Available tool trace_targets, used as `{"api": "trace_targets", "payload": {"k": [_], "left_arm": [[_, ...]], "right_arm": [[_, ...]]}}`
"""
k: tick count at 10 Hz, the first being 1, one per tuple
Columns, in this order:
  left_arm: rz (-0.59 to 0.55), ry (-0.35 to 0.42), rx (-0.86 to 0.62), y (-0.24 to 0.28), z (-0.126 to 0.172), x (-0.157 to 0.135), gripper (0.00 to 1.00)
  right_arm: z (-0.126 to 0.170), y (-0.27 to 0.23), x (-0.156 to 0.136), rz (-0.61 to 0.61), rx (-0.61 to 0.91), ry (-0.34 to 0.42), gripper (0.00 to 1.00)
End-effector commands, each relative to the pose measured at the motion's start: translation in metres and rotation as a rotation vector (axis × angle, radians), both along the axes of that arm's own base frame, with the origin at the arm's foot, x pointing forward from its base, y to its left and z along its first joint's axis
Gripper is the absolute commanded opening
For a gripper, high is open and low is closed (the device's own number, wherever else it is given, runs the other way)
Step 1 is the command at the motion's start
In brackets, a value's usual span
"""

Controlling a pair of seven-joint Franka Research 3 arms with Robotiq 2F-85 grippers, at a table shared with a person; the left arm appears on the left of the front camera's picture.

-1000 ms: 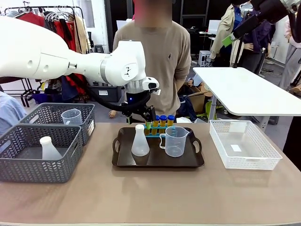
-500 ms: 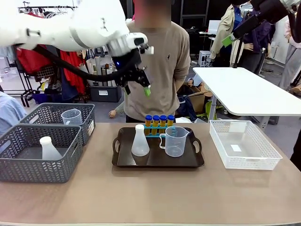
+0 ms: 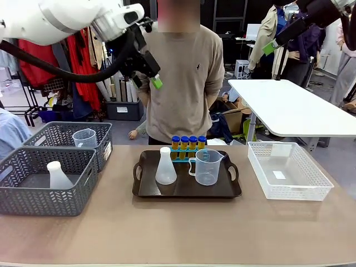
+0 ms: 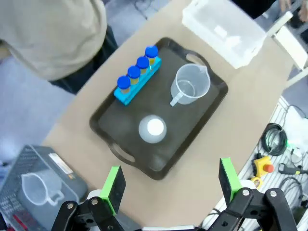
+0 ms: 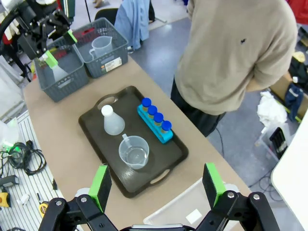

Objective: Prepare the laboratory tools.
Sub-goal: Pick up one Small flask and place it on the Handle tray.

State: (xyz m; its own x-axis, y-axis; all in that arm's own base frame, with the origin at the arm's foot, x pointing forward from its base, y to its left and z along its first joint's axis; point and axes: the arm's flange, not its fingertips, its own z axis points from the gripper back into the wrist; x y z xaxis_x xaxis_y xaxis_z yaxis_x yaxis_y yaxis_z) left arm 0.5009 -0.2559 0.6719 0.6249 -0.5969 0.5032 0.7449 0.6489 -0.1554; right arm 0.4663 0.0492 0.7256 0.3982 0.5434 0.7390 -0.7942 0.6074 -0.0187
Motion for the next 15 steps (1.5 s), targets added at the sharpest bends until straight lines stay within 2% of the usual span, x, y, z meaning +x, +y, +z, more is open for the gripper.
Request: {"api": "trace_targets", "payload": {"k": [1,2,4,5,9,10,11,15], "left_arm": [[-0.132,-0.060,-0.106,0.025,0.008,-0.005,1.00],[-0.130,-0.078,-0.115,0.034,0.022,-0.004,1.00],[-0.082,-0.143,-0.025,0.038,0.040,-0.001,1.00],[-0.098,-0.099,-0.079,0.030,0.030,0.000,1.00],[-0.101,-0.107,-0.068,0.030,0.032,0.002,1.00],[-0.114,-0.130,-0.034,0.046,0.040,0.012,1.00],[-0.106,-0.128,-0.066,0.059,0.048,0.023,1.00],[-0.238,-0.200,-0.093,0.088,0.080,0.029,1.00]], "right_arm": [[0.000,0.000,-0.002,0.003,0.005,-0.003,1.00],[0.000,0.000,-0.002,0.003,0.005,-0.003,1.00],[0.000,0.000,-0.002,0.003,0.005,-0.003,1.00],[0.000,0.000,-0.002,0.003,0.005,-0.003,1.00],[0.000,0.000,-0.002,0.003,0.005,-0.003,1.00],[0.000,0.000,-0.002,0.003,0.005,-0.003,1.00],[0.000,0.000,-0.002,0.003,0.005,-0.003,1.00],[0.000,0.000,-0.002,0.003,0.005,-0.003,1.00]]}}
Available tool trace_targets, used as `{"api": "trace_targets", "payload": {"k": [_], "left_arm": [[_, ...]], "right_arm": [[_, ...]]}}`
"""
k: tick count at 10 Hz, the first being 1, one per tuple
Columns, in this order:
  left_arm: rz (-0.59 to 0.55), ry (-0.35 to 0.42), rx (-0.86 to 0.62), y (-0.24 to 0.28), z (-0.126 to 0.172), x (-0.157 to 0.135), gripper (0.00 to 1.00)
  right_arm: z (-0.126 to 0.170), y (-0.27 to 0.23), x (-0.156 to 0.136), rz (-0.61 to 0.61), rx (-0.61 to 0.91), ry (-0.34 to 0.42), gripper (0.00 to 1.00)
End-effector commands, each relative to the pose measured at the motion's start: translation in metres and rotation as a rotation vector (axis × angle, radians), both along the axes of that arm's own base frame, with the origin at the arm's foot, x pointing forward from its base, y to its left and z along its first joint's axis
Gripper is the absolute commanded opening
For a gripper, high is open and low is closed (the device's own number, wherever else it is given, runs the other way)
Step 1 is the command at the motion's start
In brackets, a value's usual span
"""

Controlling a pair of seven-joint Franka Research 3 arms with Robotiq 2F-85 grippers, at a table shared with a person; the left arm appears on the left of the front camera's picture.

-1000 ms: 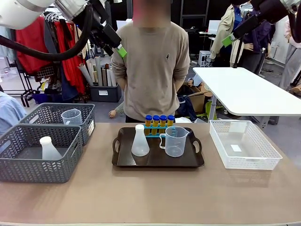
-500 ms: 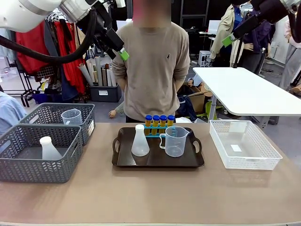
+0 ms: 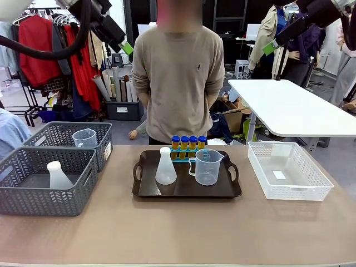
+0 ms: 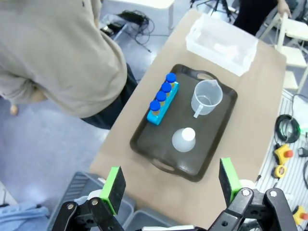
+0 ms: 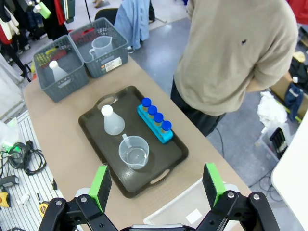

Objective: Prepare the laboratory tools.
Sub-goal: Pick up one Small flask and place it on the Handle tray.

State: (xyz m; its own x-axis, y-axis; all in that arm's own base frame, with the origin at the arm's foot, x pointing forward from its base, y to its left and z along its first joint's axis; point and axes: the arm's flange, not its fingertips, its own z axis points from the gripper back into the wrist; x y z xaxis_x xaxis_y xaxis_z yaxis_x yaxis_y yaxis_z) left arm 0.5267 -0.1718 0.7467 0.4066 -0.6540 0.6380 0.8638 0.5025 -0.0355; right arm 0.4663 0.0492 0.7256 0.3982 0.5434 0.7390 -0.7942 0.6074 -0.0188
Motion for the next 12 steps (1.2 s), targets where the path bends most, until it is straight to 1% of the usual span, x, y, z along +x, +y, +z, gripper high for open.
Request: {"api": "trace_targets", "payload": {"k": [1,3,6,7,8,12], "left_arm": [[-0.103,-0.025,-0.040,0.0068,0.0101,0.0023,1.00],[-0.117,-0.071,-0.033,0.0054,0.0102,0.0024,1.00],[-0.103,-0.057,-0.035,0.0068,0.0078,0.0003,1.00],[-0.089,-0.063,-0.032,0.0073,0.0063,0.0019,1.00],[-0.095,-0.053,-0.014,0.0009,0.0085,0.0021,1.00],[-0.095,-0.053,-0.014,0.0009,0.0085,0.0021,1.00]], "right_arm": [[0.0000,0.0005,-0.0016,0.003,0.005,-0.003,1.00],[0.0000,0.0005,-0.0016,0.003,0.005,-0.003,1.00],[0.0000,0.0005,-0.0016,0.003,0.005,-0.003,1.00],[0.0000,0.0005,-0.0016,0.003,0.005,-0.003,1.00],[0.0000,0.0005,-0.0016,0.003,0.005,-0.003,1.00],[0.0000,0.0005,-0.0016,0.003,0.005,-0.003,1.00]]}}
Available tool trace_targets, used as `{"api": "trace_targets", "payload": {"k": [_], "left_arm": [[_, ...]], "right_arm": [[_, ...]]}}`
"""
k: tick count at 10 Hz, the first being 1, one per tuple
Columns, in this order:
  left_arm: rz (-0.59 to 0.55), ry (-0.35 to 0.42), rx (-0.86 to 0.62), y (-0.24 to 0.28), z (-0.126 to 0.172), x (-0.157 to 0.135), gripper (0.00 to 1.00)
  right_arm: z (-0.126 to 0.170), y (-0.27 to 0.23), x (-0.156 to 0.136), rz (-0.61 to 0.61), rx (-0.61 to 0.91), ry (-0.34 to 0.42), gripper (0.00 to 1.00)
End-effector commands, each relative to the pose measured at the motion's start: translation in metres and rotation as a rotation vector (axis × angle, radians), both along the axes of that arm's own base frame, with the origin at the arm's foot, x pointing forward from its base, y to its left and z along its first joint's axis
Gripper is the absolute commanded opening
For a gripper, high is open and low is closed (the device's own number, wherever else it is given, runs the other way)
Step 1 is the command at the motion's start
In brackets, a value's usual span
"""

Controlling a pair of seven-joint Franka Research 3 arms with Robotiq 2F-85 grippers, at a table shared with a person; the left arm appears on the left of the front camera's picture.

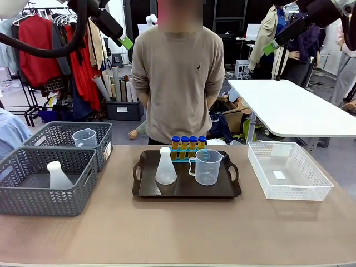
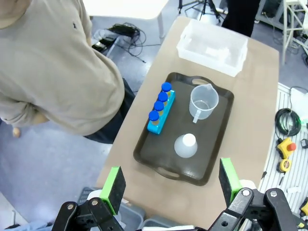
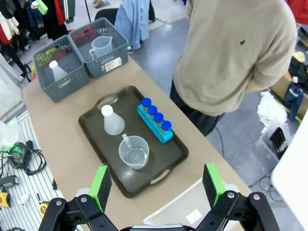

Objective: Prepare the laboratory tools.
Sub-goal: Pick up one Small flask and place it on the Handle tray.

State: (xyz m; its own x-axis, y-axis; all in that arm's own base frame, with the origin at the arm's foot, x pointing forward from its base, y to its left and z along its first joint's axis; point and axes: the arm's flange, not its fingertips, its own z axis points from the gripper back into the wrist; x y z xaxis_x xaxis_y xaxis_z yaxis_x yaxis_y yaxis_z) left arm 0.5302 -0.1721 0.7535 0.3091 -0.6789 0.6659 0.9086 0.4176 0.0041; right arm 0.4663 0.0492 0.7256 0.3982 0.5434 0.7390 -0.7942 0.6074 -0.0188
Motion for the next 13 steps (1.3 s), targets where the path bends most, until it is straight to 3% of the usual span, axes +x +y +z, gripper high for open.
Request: {"api": "trace_targets", "payload": {"k": [1,13], "left_arm": [[0.000,-0.001,0.000,0.0012,0.0016,-0.0015,1.00],[0.000,-0.001,0.000,0.0012,0.0016,-0.0015,1.00]], "right_arm": [[0.0000,0.0005,-0.0017,0.003,0.005,-0.003,1.00],[0.0000,0.0005,-0.0017,0.003,0.005,-0.003,1.00]]}}
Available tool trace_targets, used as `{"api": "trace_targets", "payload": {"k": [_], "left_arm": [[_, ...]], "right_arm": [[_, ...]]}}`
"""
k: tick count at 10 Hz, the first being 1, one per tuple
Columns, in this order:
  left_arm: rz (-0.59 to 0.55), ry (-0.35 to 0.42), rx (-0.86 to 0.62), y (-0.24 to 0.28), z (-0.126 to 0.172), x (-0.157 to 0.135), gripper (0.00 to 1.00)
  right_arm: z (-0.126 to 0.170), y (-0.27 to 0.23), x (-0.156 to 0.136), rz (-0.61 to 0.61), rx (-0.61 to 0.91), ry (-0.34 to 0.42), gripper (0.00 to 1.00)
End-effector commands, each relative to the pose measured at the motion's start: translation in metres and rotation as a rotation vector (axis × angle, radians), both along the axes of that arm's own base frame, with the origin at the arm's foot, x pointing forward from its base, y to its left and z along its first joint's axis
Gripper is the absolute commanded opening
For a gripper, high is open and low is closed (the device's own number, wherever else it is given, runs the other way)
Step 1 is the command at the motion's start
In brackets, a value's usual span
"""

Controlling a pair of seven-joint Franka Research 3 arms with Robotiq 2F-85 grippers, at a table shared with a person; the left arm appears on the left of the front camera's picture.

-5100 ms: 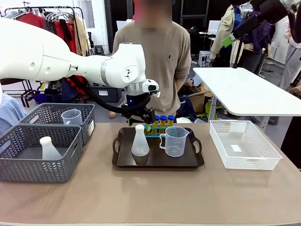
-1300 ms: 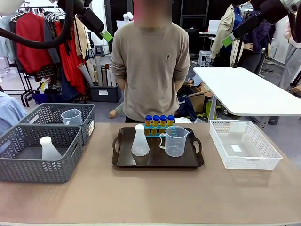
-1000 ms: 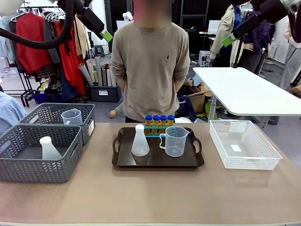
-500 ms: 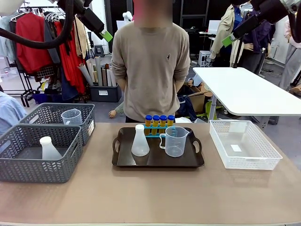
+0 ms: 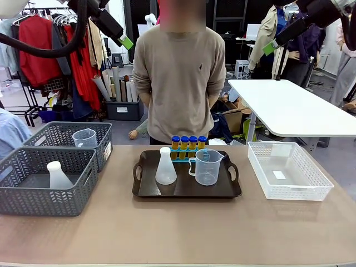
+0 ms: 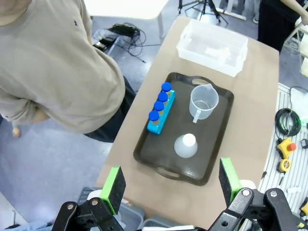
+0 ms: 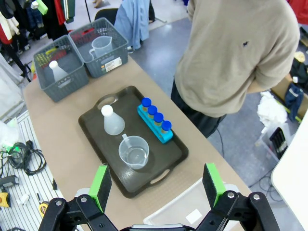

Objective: Prepare the laboratory tools.
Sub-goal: Pick up one Small flask and place it on the Handle tray.

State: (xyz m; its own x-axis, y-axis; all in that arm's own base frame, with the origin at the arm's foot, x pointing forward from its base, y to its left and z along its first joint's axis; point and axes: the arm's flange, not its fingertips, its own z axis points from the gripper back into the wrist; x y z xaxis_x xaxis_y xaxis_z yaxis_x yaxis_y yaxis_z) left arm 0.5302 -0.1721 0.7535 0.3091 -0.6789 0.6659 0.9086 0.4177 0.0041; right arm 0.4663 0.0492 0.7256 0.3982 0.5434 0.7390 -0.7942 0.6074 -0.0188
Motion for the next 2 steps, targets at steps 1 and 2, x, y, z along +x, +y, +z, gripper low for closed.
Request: {"api": "trace_targets", "payload": {"k": [1,2], "left_arm": [[0.000,-0.001,0.000,0.0012,0.0016,-0.0015,1.00],[0.000,-0.001,0.000,0.0012,0.0016,-0.0015,1.00]], "right_arm": [[0.0000,0.0005,-0.0017,0.003,0.005,-0.003,1.00],[0.0000,0.0005,-0.0017,0.003,0.005,-0.003,1.00]]}}
